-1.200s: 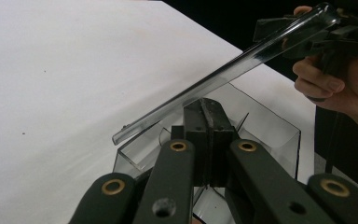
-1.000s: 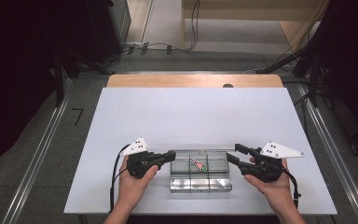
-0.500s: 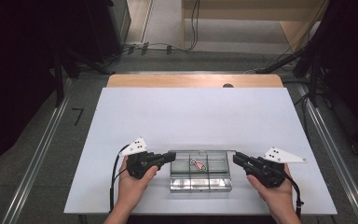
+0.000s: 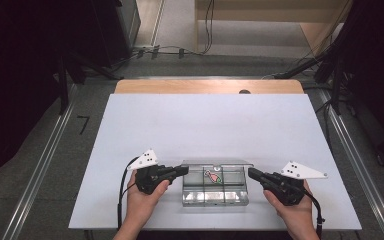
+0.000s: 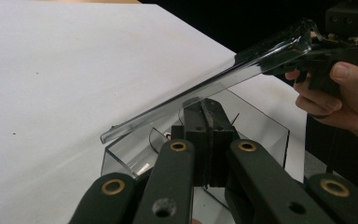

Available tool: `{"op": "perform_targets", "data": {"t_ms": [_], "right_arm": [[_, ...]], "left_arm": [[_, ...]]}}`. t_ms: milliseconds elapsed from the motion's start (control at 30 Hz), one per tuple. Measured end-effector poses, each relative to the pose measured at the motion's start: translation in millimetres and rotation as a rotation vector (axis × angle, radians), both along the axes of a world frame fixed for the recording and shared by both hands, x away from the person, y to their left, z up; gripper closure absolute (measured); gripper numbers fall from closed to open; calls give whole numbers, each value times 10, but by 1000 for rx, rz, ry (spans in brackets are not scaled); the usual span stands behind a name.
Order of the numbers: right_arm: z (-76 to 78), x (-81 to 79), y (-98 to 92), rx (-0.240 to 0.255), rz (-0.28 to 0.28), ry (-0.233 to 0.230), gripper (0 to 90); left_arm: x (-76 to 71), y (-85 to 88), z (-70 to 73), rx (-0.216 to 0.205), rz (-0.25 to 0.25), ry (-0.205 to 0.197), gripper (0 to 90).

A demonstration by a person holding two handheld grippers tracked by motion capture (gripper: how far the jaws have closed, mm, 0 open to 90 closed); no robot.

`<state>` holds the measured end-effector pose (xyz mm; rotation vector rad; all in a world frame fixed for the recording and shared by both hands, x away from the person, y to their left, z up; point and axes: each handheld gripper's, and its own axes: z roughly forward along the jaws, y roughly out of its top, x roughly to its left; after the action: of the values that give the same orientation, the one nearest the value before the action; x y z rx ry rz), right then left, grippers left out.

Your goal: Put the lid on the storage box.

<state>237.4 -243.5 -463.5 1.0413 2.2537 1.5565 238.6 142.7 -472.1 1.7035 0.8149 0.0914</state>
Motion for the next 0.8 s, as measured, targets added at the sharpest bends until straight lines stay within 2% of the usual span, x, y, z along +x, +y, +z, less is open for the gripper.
{"op": "perform_targets", "data": {"t_ms": [400,600,800], "right_arm": [[-39,-30,37,-4,18,-3,881],[-54,-65,-9,-4,18,-6,881],[-80,-128,5,-14,45,-8,881]], "left_arm": [[-80,-16,-11,4,-3,-5,898],[-147,-27,-56,7,-6,8,898],[-223,-49,-92,15,-14,17,898]]}}
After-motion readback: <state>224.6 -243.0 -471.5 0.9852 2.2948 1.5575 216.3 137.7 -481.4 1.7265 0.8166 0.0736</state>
